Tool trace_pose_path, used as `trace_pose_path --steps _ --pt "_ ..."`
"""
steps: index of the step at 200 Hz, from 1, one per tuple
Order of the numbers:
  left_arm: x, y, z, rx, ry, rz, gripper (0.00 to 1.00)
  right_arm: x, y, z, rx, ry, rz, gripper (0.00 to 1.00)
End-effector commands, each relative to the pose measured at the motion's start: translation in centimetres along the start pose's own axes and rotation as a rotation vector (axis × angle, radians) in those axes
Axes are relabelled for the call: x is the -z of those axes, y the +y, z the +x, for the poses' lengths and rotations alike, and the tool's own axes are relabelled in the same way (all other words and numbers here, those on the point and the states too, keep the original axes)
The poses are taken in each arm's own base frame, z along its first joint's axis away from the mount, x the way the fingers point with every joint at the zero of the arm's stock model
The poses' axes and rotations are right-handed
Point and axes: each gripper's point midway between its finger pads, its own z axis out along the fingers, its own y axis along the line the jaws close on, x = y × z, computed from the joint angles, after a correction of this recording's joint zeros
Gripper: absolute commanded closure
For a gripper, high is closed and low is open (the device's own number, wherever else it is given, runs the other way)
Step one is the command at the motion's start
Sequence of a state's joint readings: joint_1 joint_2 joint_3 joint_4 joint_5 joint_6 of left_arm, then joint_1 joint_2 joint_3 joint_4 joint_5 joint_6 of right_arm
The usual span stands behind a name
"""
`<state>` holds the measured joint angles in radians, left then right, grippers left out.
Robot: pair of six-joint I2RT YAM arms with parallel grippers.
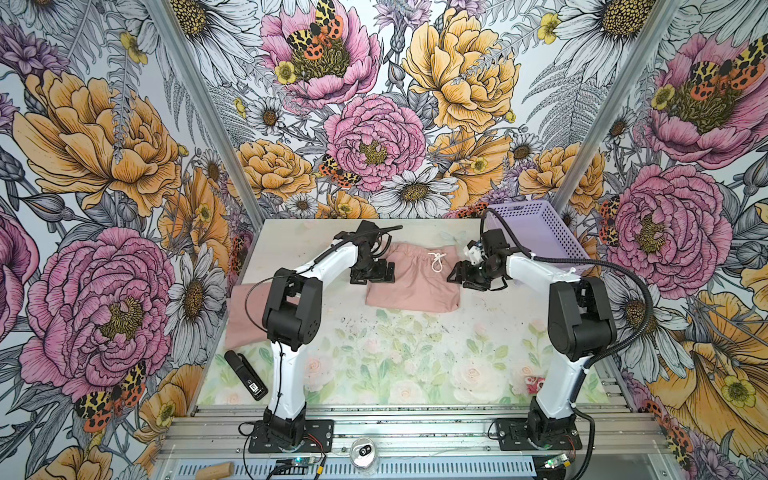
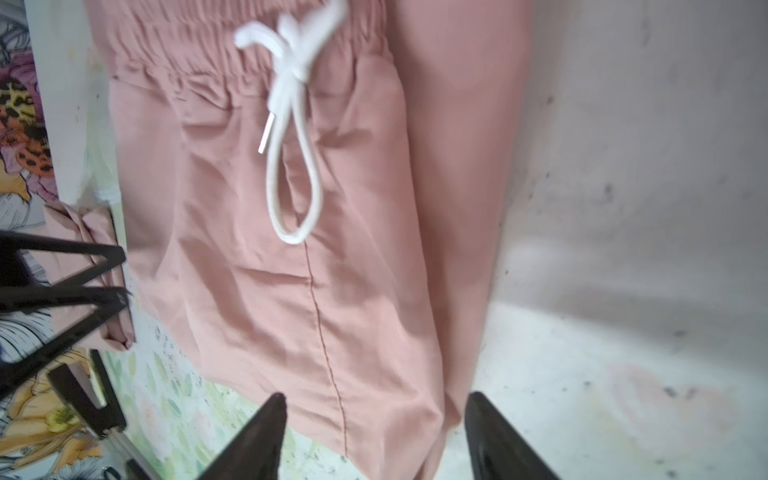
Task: Fold and stack the mixed laundry pile
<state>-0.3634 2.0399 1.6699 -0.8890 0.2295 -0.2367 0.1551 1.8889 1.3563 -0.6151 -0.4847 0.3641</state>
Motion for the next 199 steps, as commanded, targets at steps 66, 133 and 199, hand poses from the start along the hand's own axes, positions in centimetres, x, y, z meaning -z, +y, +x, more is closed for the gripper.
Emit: trace_pose_path --steps 66,133,199 --pt "-2.5 2.7 -2.9 0.016 -0.107 0.228 0.01 -3.6 -2.2 -2.5 0.052 -0.01 0.009 0.07" --pt "-4.9 0.6 -2.3 -0.013 -0.064 0.308 0.01 -6.4 -1.6 -1.1 0.01 0.04 -0.076 0.09" --pt "-7.9 0.8 -0.3 0.016 0.024 0.303 0.07 -8.2 -1.2 0.4 0.007 0.091 -0.087 0.17"
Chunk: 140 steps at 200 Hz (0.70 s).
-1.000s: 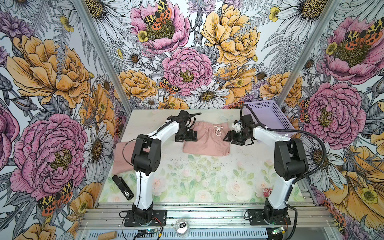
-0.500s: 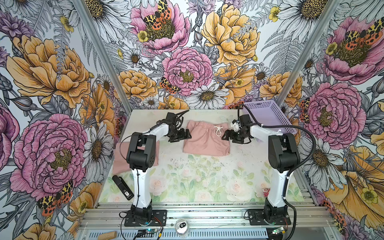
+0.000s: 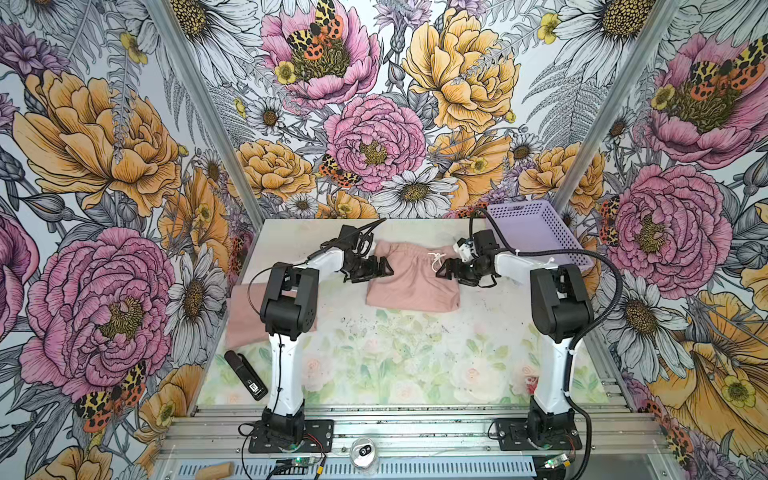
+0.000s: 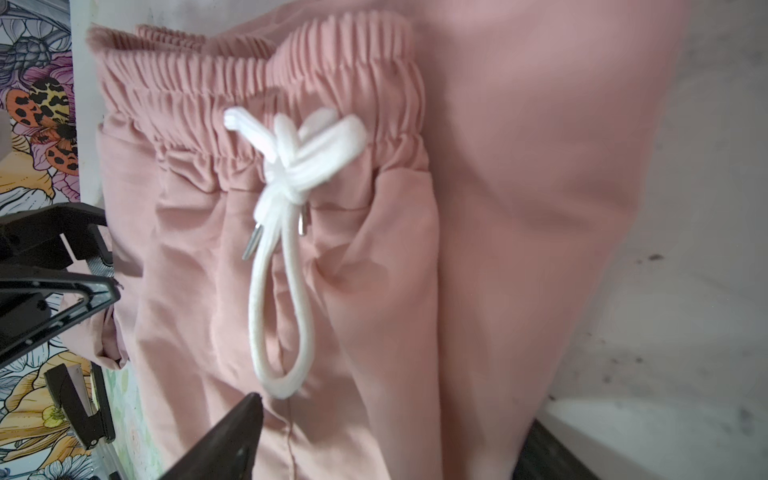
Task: Fold and stack the mixed laundry pile
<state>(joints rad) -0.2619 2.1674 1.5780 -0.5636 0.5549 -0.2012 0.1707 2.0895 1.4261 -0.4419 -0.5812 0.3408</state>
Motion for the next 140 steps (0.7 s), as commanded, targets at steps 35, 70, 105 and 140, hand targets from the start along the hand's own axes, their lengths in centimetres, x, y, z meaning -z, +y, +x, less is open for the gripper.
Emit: trace_pose_path --steps 35,70,105,140 --pt "-3.4 2.0 2.6 0.056 0.093 -0.016 0.31 -2.9 -1.3 2.8 -0.063 0.098 0.014 0.34" --pt "-4.0 2.1 2.8 0.07 0.107 -0.001 0.53 -3.4 -1.2 2.8 -0.067 0.103 0.002 0.63" --pt "-4.4 1.3 2.8 0.072 0.116 0.03 0.88 -3.9 -0.3 2.9 -0.056 0.112 -0.022 0.94" --pt "-2.1 0.7 1.8 0.072 0.072 0.034 1.0 -2.8 2.1 2.0 -0.032 0.079 -0.051 1.0"
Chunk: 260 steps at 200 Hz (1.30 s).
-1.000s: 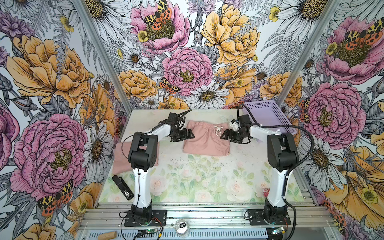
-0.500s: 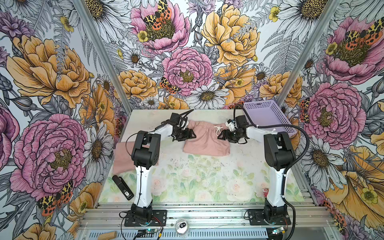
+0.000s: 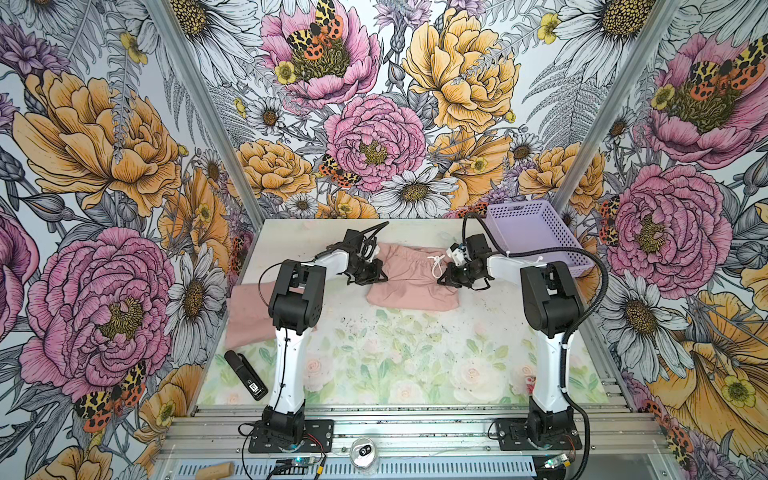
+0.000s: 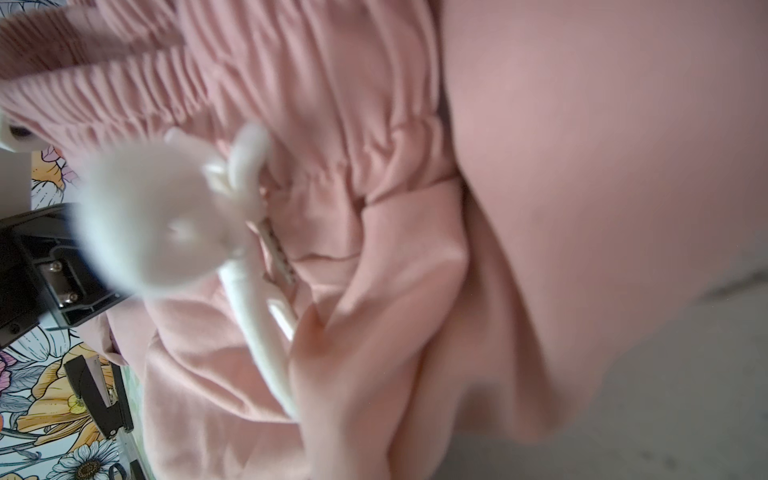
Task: Fold and stack the mixed laundry pile
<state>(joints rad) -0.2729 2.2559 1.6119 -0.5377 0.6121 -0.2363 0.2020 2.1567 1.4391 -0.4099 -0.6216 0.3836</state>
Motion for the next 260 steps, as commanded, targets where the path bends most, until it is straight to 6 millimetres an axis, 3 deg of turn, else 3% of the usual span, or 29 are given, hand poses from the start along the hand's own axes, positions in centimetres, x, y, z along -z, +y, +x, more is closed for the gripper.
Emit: trace_pose_path --steps 1,53,78,84,97,132,171,187,192,202,221,260 --pt "0.9 0.4 1.0 0.03 0.021 -0.018 1.0 -0.2 1.6 1.0 0.0 0.03 -0.008 1.0" --pt "10.1 1.0 -0.2 0.049 -0.139 -0.04 1.0 2.1 8.5 0.1 0.063 -0.034 -0.095 1.0" --pt "15.2 1.8 0.5 0.064 -0.196 -0.119 1.0 2.2 12.6 0.2 0.099 -0.054 -0.143 1.0" --pt "17.4 1.5 0.6 0.06 -0.227 -0.153 1.0 2.1 13.6 0.3 0.105 -0.057 -0.156 1.0" --pt "20.3 2.8 1.5 0.089 -0.25 -0.247 1.0 1.6 15.9 0.5 0.123 -0.063 -0.187 1.0" --pt "27.7 6.8 4.0 0.184 -0.339 -0.481 1.0 -1.7 23.7 1.8 0.193 -0.064 -0.301 1.0" --pt "36.1 12.5 8.5 0.393 -0.503 -0.68 1.0 -8.4 31.6 4.0 0.278 -0.037 -0.374 1.0" --pt "38.4 14.5 10.3 0.462 -0.557 -0.737 1.0 -10.8 33.8 4.4 0.295 -0.031 -0.405 1.0" --pt "39.1 15.1 10.8 0.486 -0.577 -0.755 1.0 -11.9 35.0 5.9 0.314 -0.008 -0.421 1.0" --pt "40.0 16.3 11.4 0.525 -0.609 -0.781 1.0 -12.9 36.6 6.5 0.328 -0.001 -0.449 1.0" --pt "41.3 18.1 11.7 0.565 -0.637 -0.823 1.0 -15.8 37.6 7.5 0.328 0.023 -0.479 1.0" --pt "41.0 22.0 11.8 0.624 -0.589 -0.866 1.0 -18.1 38.4 7.9 0.329 0.011 -0.497 1.0"
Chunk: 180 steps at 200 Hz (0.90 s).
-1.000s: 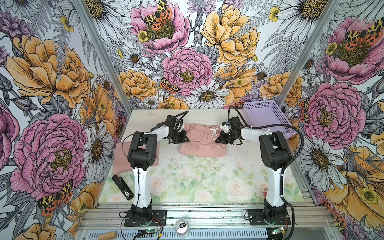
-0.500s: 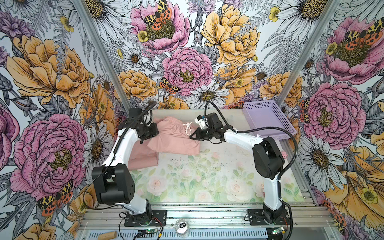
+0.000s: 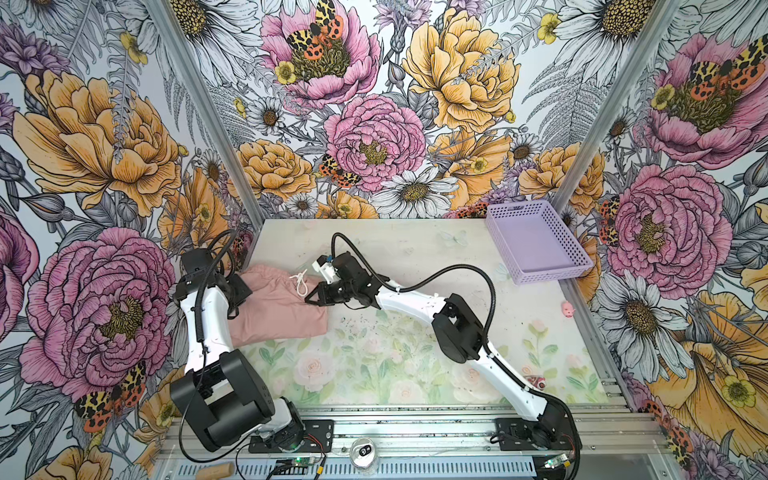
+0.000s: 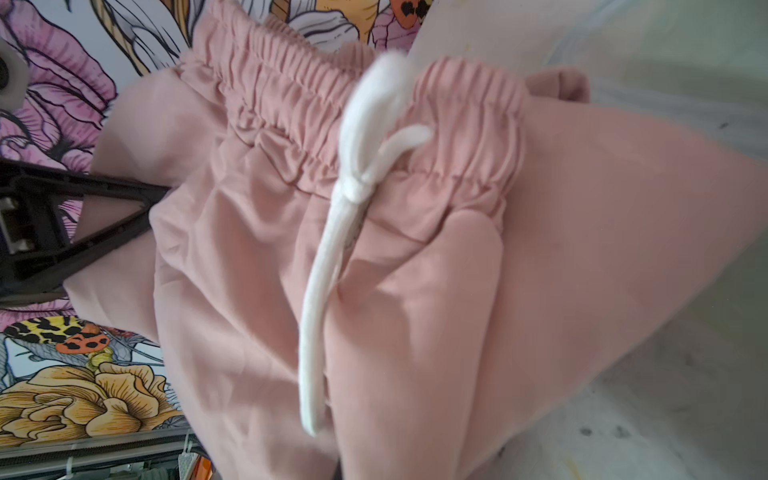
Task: Fold and stack the mixed laundry pile
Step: 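Carry the folded pants with both grippers onto the folded pink garment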
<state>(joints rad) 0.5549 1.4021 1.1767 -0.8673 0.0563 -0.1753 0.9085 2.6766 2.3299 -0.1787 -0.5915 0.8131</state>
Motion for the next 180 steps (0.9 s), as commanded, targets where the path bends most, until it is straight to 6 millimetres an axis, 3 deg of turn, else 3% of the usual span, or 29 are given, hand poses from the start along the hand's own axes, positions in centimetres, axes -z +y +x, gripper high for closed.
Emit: trace_pose_path --steps 1,24,62,74,89,97,131,171,180 --pt "-1.5 1.1 -2.3 -0.005 -0.056 -0.057 1.0 0.5 0.5 -2.5 0.006 -0.069 -0.011 1.0" --pt "-3.8 2.1 -2.1 -0.012 -0.032 -0.114 1.0 -0.1 0.1 -2.7 0.001 -0.075 -0.017 1.0" --pt "-4.8 3.2 -2.7 -0.03 -0.033 -0.167 1.0 -0.6 0.0 -2.4 -0.01 -0.064 -0.033 1.0" --pt "-5.5 3.3 -2.6 -0.026 -0.011 -0.17 1.0 -0.6 -0.1 -2.1 -0.018 -0.055 -0.035 0.89" --pt "-6.3 3.6 -2.4 -0.016 0.009 -0.173 0.61 -0.4 -0.1 -1.8 -0.025 -0.041 -0.032 0.74" --pt "-6.1 3.6 -2.5 -0.013 0.006 -0.175 0.49 -0.1 -0.3 -1.5 -0.025 -0.037 -0.018 0.68" --pt "-4.3 3.3 -3.1 -0.006 -0.047 -0.17 0.23 3.4 -0.4 -1.6 0.013 -0.067 0.08 0.49" --pt "-1.2 1.9 -3.5 -0.047 -0.129 -0.169 0.02 9.4 -1.5 -1.8 0.033 -0.123 0.191 0.34" --pt "-0.6 1.7 -3.6 -0.053 -0.144 -0.175 0.01 10.8 -1.8 -1.8 0.026 -0.13 0.202 0.31"
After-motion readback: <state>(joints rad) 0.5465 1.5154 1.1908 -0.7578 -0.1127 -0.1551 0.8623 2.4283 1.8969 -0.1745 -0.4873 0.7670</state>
